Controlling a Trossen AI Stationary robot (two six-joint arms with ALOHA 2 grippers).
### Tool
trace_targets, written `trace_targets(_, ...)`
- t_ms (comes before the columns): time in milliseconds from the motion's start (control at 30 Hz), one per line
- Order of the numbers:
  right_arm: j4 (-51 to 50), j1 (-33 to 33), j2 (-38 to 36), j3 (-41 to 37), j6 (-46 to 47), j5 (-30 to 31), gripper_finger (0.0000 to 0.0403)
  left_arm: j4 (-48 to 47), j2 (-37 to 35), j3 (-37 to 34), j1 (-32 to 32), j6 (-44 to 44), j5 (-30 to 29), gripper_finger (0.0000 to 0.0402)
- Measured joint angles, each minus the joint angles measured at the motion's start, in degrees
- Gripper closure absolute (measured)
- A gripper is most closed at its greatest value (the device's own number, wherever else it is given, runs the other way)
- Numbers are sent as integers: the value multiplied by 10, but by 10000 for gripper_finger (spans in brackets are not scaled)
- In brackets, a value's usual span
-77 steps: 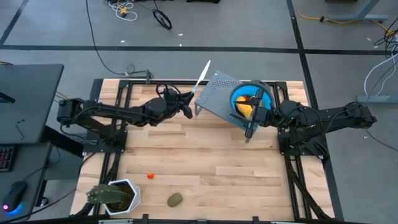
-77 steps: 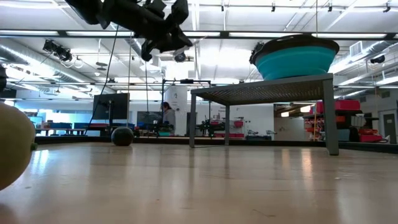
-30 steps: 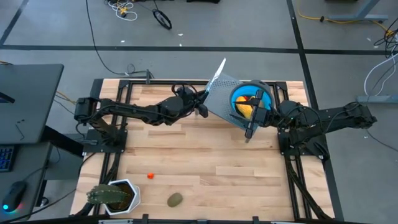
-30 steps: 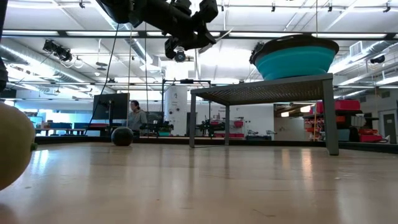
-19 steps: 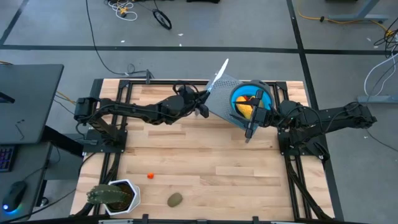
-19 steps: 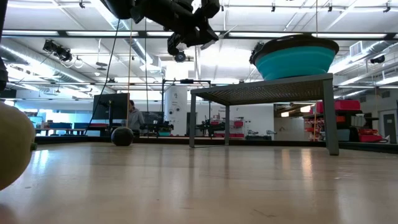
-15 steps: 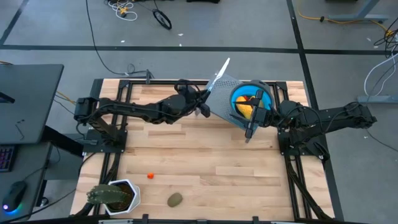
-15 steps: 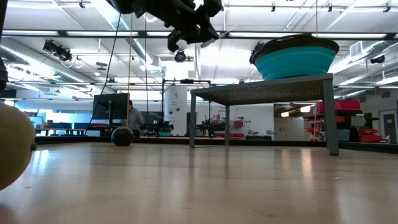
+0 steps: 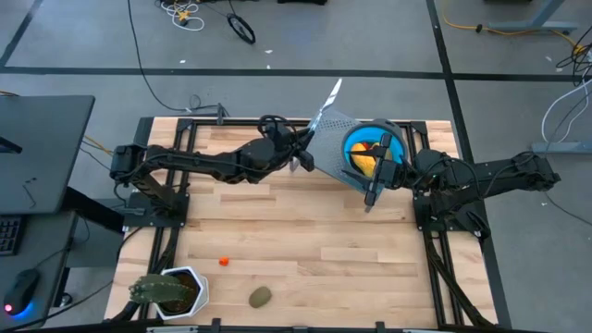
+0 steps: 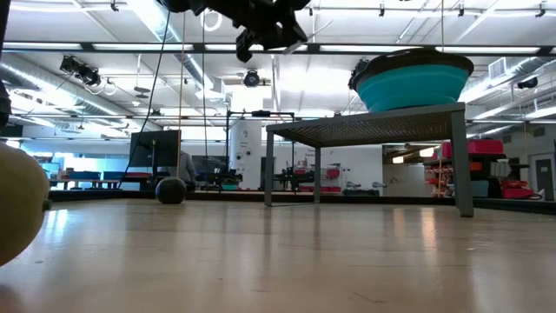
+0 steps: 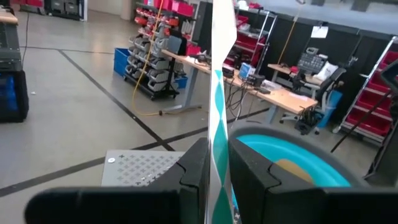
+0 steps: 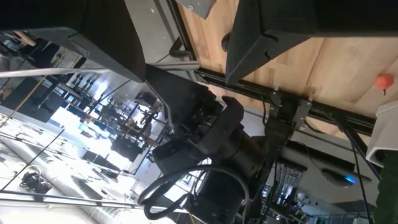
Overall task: Pick & Place Fruit
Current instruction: Put the blue patterned knife on the shelf
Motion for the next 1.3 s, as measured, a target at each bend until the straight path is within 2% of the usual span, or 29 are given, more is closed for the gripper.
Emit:
trace_targets(233, 0, 0, -1, 0, -9, 0, 170, 14, 0, 0, 4, 19, 1, 340)
trace_targets(767, 0, 0, -7, 0, -9, 0, 170, -8, 0, 0, 36, -13, 37, 340)
trace_targets(1067, 0, 0, -7, 0, -9, 0, 170, -76, -1, 74, 36, 37, 32, 340)
trace_targets(1300, -2, 0, -7, 0, -9, 0, 170, -112, -1, 90, 41, 36, 22, 340)
